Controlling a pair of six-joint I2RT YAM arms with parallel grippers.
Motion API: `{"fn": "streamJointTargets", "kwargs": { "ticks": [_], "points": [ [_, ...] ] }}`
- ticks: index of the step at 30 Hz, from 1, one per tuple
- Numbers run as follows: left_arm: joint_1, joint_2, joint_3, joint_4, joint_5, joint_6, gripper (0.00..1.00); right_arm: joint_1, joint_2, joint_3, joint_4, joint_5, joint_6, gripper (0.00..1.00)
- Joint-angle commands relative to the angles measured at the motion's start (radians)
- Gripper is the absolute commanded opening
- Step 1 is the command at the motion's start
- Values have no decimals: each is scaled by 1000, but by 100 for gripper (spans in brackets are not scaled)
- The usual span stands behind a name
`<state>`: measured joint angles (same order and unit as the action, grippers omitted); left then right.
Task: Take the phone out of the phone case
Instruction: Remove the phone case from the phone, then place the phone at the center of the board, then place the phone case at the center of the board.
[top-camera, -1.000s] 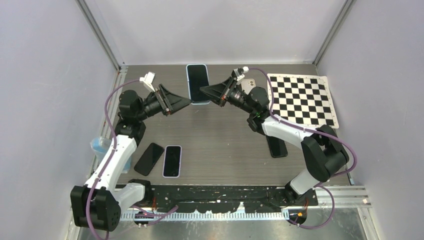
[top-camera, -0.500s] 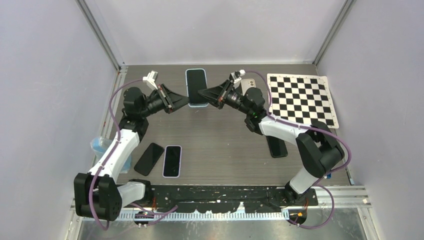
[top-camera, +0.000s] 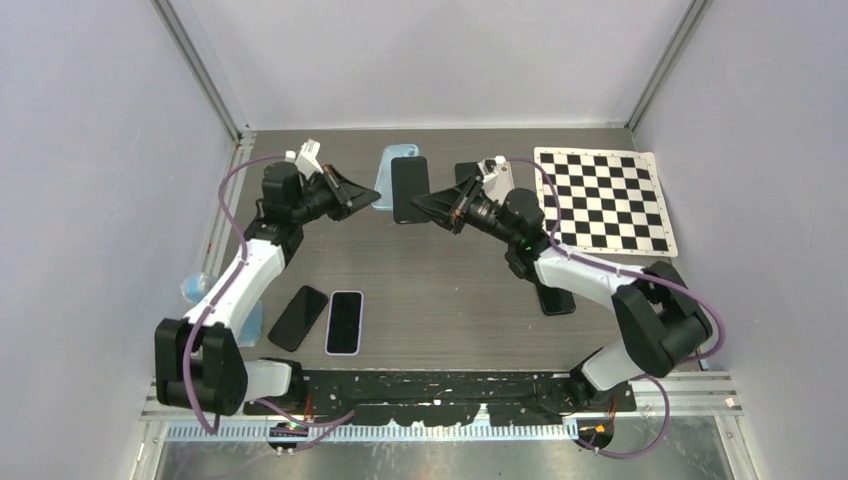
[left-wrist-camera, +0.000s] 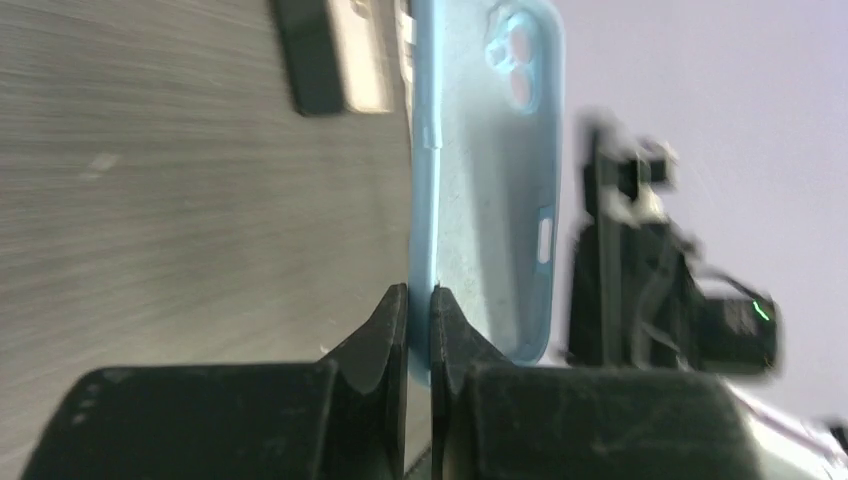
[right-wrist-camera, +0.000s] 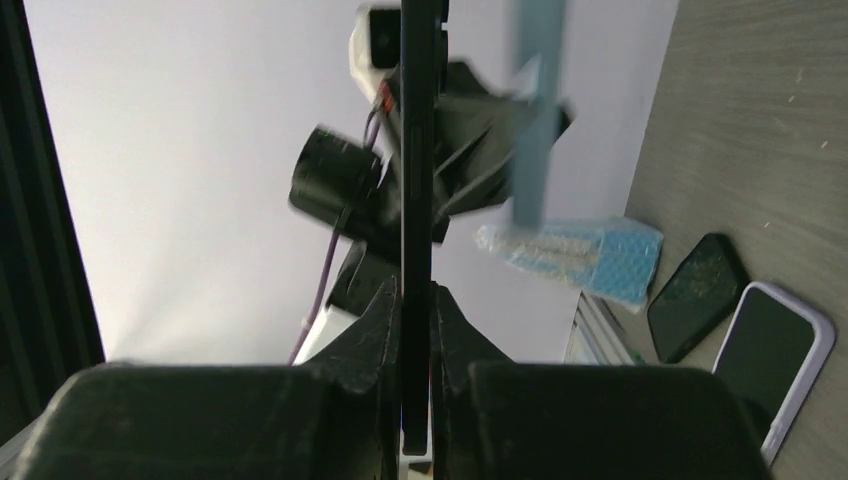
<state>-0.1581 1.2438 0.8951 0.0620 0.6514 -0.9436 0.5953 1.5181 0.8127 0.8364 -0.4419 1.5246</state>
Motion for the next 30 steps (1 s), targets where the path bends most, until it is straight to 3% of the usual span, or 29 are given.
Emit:
{"fn": "streamJointTargets", "kwargs": {
  "ticks": [1, 6, 13, 19, 30],
  "points": [
    [28, 93, 100, -18, -203, 116, 0, 11, -173, -26, 63, -88, 7, 1],
    [26, 191, 91, 74, -222, 105, 0, 11, -273, -21, -144, -58, -101, 1],
    [21, 332, 108, 109, -285, 138, 0, -18, -247, 126, -529, 56, -335, 1],
    [9, 527, 154, 182, -272, 137, 0, -123, -77, 230, -577, 66, -387, 1],
    [-52, 752, 280, 227, -315, 94, 0, -263, 429, 503, -598, -62, -403, 1]
  ]
}}
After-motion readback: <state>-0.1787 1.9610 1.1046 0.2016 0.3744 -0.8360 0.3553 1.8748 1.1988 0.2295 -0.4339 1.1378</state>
